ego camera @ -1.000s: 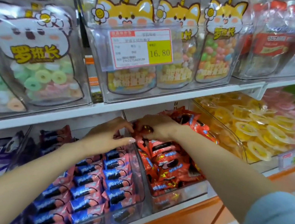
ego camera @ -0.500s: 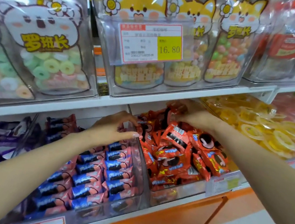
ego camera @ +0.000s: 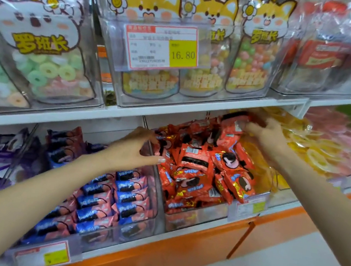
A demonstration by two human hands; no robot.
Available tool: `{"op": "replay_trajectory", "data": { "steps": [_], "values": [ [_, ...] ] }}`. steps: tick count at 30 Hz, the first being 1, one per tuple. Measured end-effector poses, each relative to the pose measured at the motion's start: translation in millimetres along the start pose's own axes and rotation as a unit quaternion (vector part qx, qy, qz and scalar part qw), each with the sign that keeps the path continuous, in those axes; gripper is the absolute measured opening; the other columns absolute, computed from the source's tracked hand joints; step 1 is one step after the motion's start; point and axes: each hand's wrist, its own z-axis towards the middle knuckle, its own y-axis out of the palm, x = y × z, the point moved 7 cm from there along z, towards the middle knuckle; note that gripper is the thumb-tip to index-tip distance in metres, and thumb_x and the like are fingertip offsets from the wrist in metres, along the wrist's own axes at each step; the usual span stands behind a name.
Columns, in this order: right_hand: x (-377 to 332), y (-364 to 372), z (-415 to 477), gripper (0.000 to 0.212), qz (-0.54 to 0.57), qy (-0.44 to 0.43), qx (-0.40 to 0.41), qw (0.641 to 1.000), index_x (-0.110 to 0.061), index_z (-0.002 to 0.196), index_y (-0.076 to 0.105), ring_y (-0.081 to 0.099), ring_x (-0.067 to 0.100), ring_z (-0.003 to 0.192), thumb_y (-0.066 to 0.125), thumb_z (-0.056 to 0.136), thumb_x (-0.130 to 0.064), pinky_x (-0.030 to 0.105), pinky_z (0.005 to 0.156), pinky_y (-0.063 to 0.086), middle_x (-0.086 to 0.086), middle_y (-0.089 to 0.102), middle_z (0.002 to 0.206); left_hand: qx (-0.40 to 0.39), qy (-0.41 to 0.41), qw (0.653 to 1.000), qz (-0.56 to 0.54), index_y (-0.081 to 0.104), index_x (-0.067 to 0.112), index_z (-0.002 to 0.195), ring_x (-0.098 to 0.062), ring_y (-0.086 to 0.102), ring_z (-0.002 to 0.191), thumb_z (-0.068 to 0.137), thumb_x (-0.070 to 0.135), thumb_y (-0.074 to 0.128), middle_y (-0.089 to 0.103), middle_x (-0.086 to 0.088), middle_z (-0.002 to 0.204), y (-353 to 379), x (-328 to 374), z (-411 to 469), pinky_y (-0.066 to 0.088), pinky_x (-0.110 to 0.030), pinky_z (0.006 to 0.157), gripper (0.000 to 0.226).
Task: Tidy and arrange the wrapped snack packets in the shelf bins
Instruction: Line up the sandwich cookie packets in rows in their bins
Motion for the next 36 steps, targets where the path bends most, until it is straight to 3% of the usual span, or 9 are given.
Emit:
{"op": "replay_trajectory", "data": {
  "steps": [3,7,14,19,22,25,28,32,36],
  "values": [
    [5,-8,-12,0.03,-0.227,-0.012,-0.035,0.973,-0.016,0.113,0.064,0.054,0.016,0.097,0.061,0.086,-0.002,0.013,0.074,0.042,0.008,0.061,0.107,0.02,-0.016,0.999,-0.021,0.052,0.021,0.123,-0.015,0.04,0.127,0.062,0.078,0.041,0.038,-0.003,0.139,5,7,-11,0.033,-0.024,0.101,0.084],
    [6,-7,-15,0.036,-0.431,-0.055,-0.057,0.899,-0.018,0.122,0.062,0.042,0.027,0.118,0.065,0.087,-0.028,0.027,0.095,0.031,0.014,0.046,0.114,0.032,-0.04,0.999,-0.018,0.041,0.026,0.134,-0.016,0.034,0.133,0.082,0.056,0.057,0.032,-0.002,0.145,10,13,-25,0.03,-0.029,0.105,0.061],
    [11,2,-14,0.04,-0.545,-0.046,-0.1,0.831,-0.014,0.122,0.057,0.058,0.032,0.107,0.055,0.092,-0.041,0.035,0.082,0.045,0.012,0.063,0.117,0.007,-0.042,0.999,-0.002,0.029,0.03,0.142,-0.013,0.022,0.141,0.082,0.06,0.054,0.014,0.006,0.156,15,19,-37,0.026,-0.035,0.113,0.072],
    [3,0,-17,0.037,-0.579,-0.05,-0.099,0.808,-0.024,0.128,0.052,0.051,0.029,0.119,0.053,0.093,-0.038,0.04,0.096,0.038,0.007,0.058,0.127,-0.004,-0.045,0.999,-0.018,0.029,0.03,0.142,-0.013,0.021,0.141,0.082,0.059,0.055,0.012,0.007,0.156,15,20,-36,0.026,-0.039,0.114,0.071],
    [-5,7,-23,0.04,-0.662,-0.097,-0.101,0.737,-0.03,0.132,0.048,0.041,0.028,0.125,0.048,0.094,-0.042,0.04,0.1,0.03,0.007,0.054,0.128,0.016,-0.039,0.997,-0.062,0.028,0.029,0.142,-0.011,0.023,0.14,0.081,0.055,0.058,0.014,0.007,0.155,16,20,-39,0.025,-0.033,0.113,0.072],
    [-22,39,-26,0.038,-0.608,-0.171,-0.11,0.768,-0.028,0.128,0.055,0.046,0.027,0.12,0.052,0.092,-0.04,0.037,0.099,0.032,0.007,0.059,0.12,0.061,-0.036,0.994,-0.079,0.027,0.026,0.143,-0.01,0.024,0.138,0.08,0.054,0.059,0.023,0.006,0.152,14,20,-45,0.023,-0.029,0.11,0.075],
    [-8,98,-26,0.036,-0.482,-0.16,-0.238,0.828,-0.025,0.125,0.059,0.054,0.023,0.118,0.06,0.09,-0.031,0.035,0.099,0.043,0.004,0.061,0.126,0.097,-0.023,0.991,-0.095,0.033,0.025,0.139,-0.006,0.025,0.135,0.078,0.057,0.053,0.027,0.009,0.147,13,23,-54,0.023,-0.025,0.108,0.073],
    [36,162,-18,0.044,-0.456,-0.101,-0.333,0.819,-0.023,0.13,0.055,0.05,0.022,0.123,0.063,0.088,-0.029,0.036,0.101,0.042,0.003,0.055,0.135,0.121,-0.008,0.987,-0.105,0.039,0.028,0.133,0.004,0.024,0.128,0.084,0.048,0.054,0.027,0.013,0.142,14,24,-65,0.021,-0.02,0.105,0.055],
    [64,187,-9,0.066,-0.483,-0.037,-0.382,0.787,-0.025,0.145,0.034,0.044,0.025,0.129,0.064,0.087,-0.039,0.032,0.101,0.039,0.004,0.044,0.144,0.14,-0.004,0.984,-0.113,0.044,0.028,0.125,-0.001,0.028,0.131,0.089,0.032,0.058,0.03,0.012,0.14,12,17,-72,0.023,-0.023,0.108,0.039]
  ]
}}
